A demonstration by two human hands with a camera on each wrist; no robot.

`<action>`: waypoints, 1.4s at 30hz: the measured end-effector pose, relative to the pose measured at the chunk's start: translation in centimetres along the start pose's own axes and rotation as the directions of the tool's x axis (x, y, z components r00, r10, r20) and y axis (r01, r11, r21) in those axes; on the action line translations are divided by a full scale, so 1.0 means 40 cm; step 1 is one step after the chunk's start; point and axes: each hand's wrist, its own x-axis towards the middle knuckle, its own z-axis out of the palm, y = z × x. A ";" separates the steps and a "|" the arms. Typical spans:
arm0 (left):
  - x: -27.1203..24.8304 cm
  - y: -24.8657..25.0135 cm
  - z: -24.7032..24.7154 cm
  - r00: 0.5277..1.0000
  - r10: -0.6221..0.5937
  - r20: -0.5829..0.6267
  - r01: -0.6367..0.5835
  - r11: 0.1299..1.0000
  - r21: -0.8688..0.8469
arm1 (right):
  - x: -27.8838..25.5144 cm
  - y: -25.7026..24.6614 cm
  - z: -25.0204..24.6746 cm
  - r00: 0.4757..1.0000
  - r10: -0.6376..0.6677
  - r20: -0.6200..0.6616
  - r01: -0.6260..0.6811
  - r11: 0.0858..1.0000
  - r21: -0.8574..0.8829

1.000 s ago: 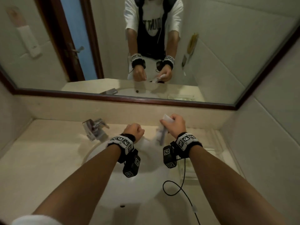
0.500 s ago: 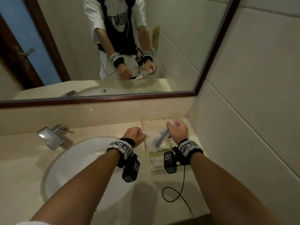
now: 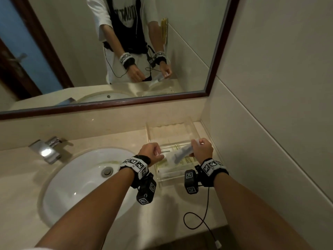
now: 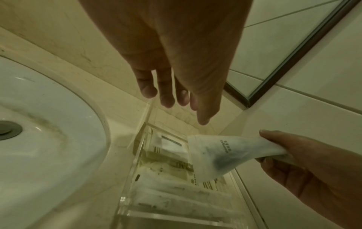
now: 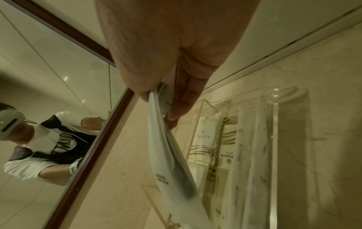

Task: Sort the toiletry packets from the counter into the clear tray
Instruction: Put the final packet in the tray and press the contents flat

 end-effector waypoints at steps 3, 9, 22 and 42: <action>0.003 0.004 0.013 1.000 0.009 0.008 -0.009 1.000 0.014 | 0.007 0.021 -0.003 1.000 0.014 -0.012 -0.014 1.000 0.000; 0.009 0.016 0.030 1.000 0.015 0.026 -0.016 0.999 0.046 | 0.008 0.042 -0.028 0.998 0.066 0.006 -0.065 0.998 -0.016; 0.005 0.007 0.103 0.997 -0.001 0.080 -0.001 1.000 0.031 | -0.001 0.112 -0.007 0.976 0.161 0.145 -0.158 0.987 -0.034; 0.036 -0.044 0.138 0.983 -0.144 0.116 0.157 0.981 -0.111 | 0.047 0.181 0.032 0.923 0.030 0.384 -0.007 0.998 -0.063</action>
